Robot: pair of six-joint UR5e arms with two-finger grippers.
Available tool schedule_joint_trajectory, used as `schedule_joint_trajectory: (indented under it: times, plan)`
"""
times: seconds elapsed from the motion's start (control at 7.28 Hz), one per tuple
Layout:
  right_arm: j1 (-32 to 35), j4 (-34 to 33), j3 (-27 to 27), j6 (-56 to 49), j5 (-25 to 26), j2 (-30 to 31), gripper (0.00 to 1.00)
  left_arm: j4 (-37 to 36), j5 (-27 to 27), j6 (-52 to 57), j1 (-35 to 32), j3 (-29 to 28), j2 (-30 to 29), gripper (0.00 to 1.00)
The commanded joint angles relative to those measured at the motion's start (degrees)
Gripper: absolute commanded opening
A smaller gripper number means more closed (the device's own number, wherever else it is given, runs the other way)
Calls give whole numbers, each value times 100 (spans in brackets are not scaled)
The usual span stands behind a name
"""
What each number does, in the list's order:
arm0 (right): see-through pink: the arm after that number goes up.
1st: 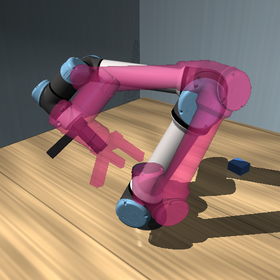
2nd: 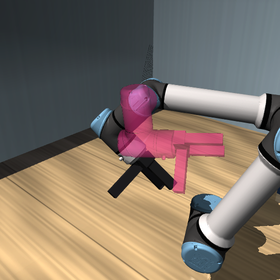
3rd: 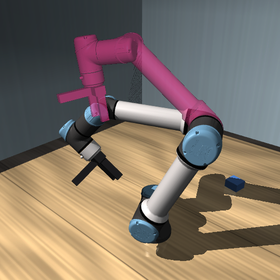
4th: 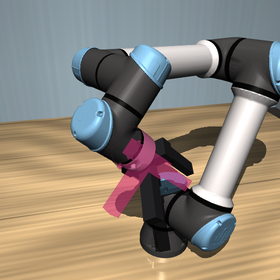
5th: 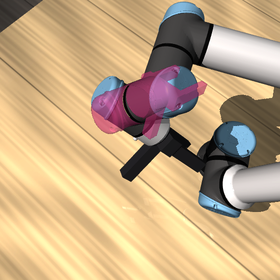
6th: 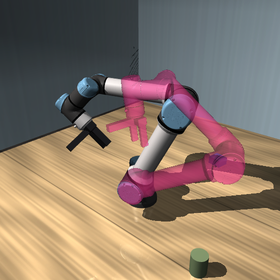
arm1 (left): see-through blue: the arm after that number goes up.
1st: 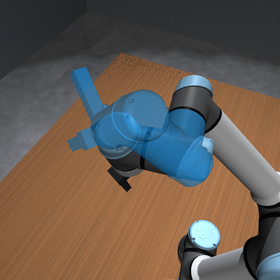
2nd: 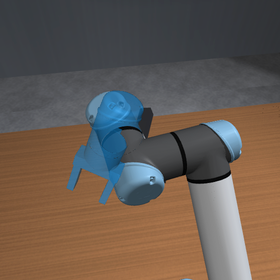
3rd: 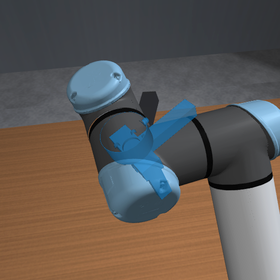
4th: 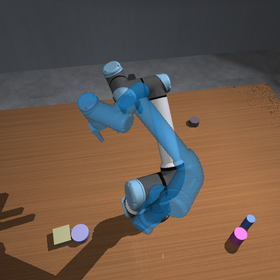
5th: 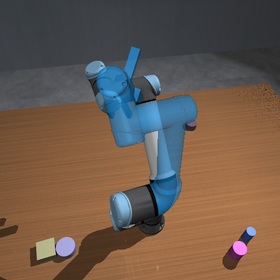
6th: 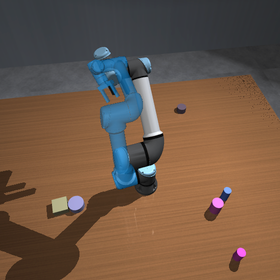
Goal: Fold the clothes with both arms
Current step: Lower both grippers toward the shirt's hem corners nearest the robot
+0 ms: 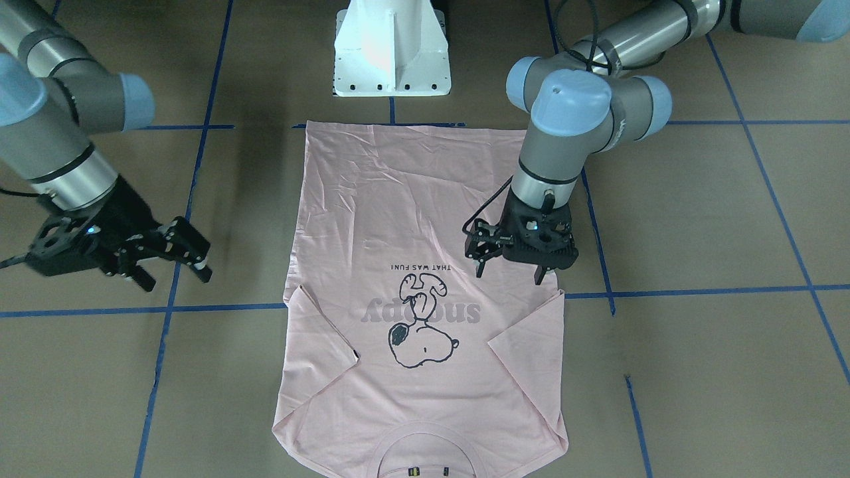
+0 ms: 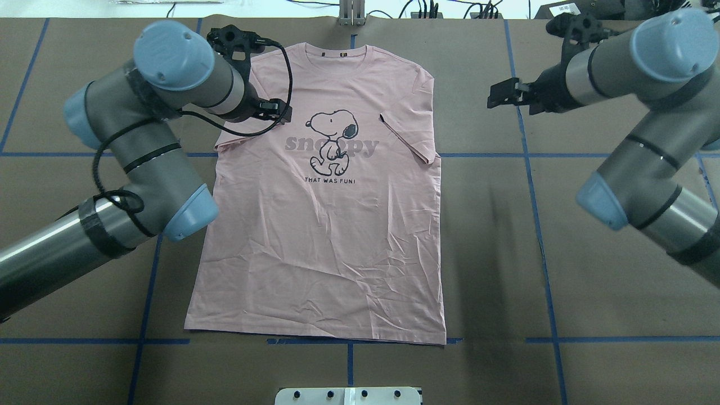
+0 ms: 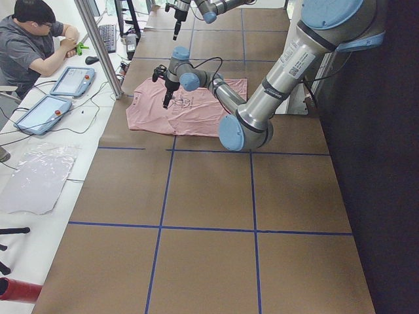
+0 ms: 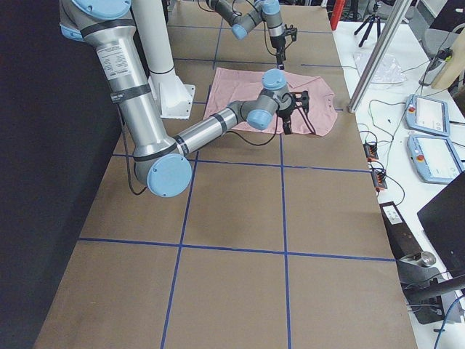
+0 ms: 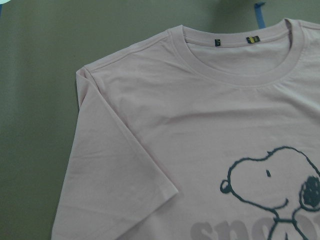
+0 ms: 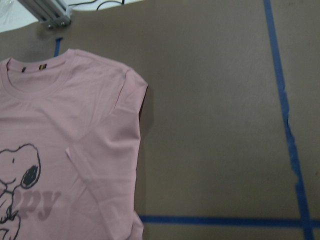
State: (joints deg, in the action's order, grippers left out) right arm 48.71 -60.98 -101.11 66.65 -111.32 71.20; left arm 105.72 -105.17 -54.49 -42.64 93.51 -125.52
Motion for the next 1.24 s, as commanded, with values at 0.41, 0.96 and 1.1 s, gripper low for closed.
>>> schedule_joint_trajectory:
  times: [0.41,0.96,1.1]
  plan:
    - [-4337,-1451,-2291,3498,3937,1386,94,106,426,-1288,1369,2458,2212,100]
    - [-4784,-1487,-2387,3794,4268,1388,82,1126,1437,-2917,2742,2541,3621,49]
    - [-4766,-1487,-2396,3794,4277,1388,82,1126,1447,-3005,2821,2488,3648,48]
